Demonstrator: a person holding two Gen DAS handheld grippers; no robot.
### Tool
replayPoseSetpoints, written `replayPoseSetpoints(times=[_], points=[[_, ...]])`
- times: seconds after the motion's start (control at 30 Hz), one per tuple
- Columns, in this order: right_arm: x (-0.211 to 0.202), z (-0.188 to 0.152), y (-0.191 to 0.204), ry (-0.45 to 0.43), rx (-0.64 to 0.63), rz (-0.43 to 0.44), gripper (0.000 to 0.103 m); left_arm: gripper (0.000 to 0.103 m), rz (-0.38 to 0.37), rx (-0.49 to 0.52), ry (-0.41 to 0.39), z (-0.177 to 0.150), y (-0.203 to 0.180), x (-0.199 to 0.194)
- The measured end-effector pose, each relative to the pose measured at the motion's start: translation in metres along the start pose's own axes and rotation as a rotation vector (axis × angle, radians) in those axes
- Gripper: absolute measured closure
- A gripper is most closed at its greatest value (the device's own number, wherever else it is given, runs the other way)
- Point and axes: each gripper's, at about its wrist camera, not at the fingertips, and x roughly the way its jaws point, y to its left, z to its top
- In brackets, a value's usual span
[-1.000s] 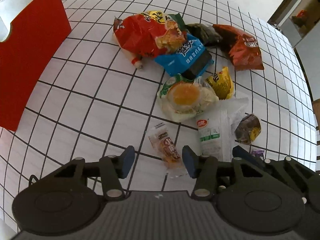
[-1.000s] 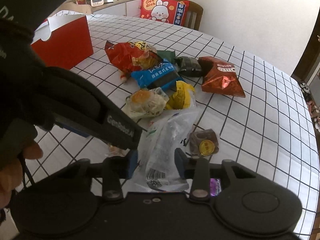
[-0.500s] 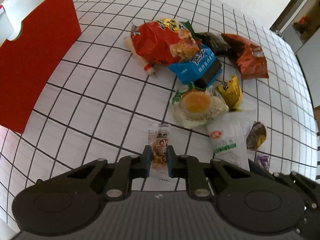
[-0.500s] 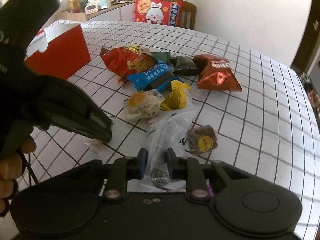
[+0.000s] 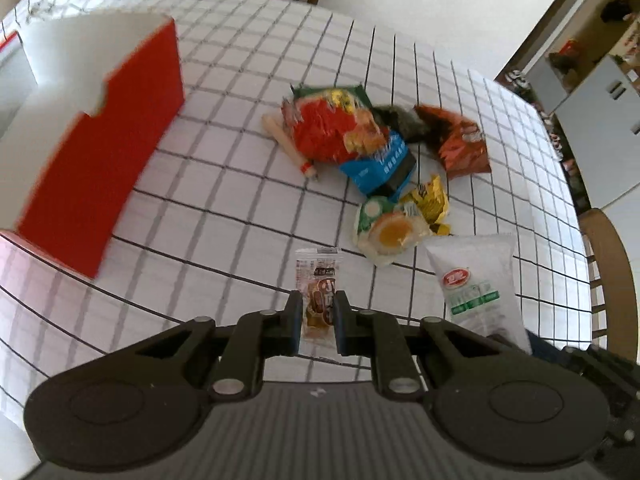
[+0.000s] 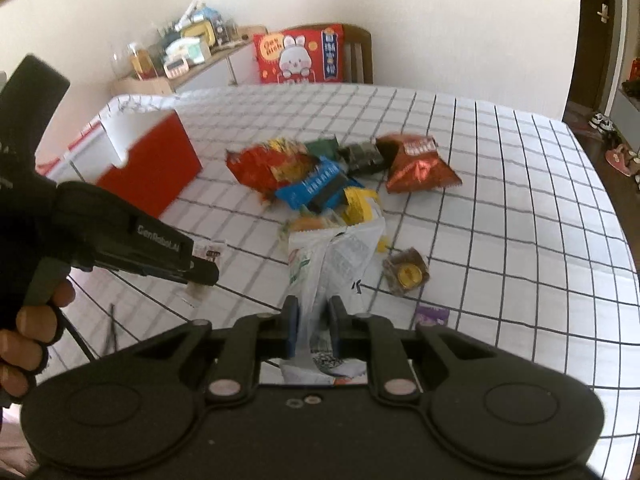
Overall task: Organize snacks
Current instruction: 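Carry the sausage stick and white-green packet with both tools over the red box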
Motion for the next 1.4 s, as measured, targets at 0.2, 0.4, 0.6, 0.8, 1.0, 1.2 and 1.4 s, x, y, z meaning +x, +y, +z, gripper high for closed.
replayPoseSetpoints(times=[0.2,0.4,0.6,0.8,1.0,1.2,1.4], points=[[-0.019,0.019,0.029,-0.057,0.009,0.027,0.089,0.087,-0.015,0.017,-0.038,0.001,0.03,-0.039],[-0.017,0.043,0.068,-0.09,0.015,0.077,0.089,0.087,-0.018,0.025,-0.063,0.008,0.069,-0.069],[-0.002,0.065,0.114,-0.101,0.002,0.129,0.089,0.087,-0.008,-0.002,-0.088,0.021,0.112,-0.089],[0.017,0.085,0.162,-0.11,-0.017,0.16,0.089,0.087,0.021,-0.034,-0.114,0.036,0.156,-0.101],[0.043,0.102,0.202,-0.099,-0.03,0.174,0.089,0.087,0.06,-0.065,-0.133,0.056,0.197,-0.104],[0.076,0.119,0.235,-0.075,-0.056,0.17,0.089,0.087,0.111,-0.078,-0.14,0.081,0.233,-0.096],[0.112,0.127,0.258,-0.025,-0.082,0.16,0.089,0.087,0.149,-0.083,-0.12,0.1,0.261,-0.079]])
